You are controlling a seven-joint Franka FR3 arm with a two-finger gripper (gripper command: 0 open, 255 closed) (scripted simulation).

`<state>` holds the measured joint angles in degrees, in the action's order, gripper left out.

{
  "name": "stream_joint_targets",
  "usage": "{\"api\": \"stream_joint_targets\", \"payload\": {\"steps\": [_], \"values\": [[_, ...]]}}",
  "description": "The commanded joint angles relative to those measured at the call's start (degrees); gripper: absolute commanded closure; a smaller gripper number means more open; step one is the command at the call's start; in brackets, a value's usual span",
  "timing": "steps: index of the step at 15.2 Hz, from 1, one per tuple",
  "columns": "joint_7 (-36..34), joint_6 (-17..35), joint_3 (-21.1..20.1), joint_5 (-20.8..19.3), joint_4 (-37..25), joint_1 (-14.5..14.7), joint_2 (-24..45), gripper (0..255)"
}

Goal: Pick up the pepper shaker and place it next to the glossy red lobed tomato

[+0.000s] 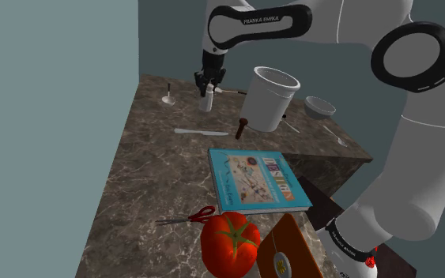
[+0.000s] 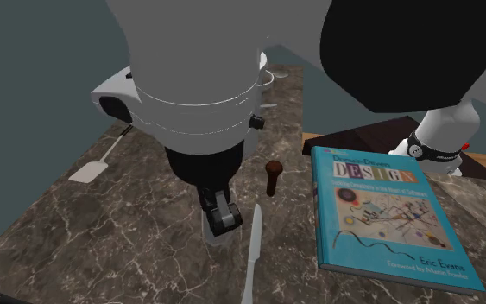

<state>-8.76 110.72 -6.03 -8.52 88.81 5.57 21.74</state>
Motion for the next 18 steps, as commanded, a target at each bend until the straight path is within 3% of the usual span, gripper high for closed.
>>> {"api": "stream_joint_targets", "payload": {"steps": [1,18], "values": [[0.02,-1.4,-0.08,0.08,-0.94,0.12,-0.43,255],[1.36,-14.34,-0.24,0.47,-13.77,0.53,-0.61,255]]}}
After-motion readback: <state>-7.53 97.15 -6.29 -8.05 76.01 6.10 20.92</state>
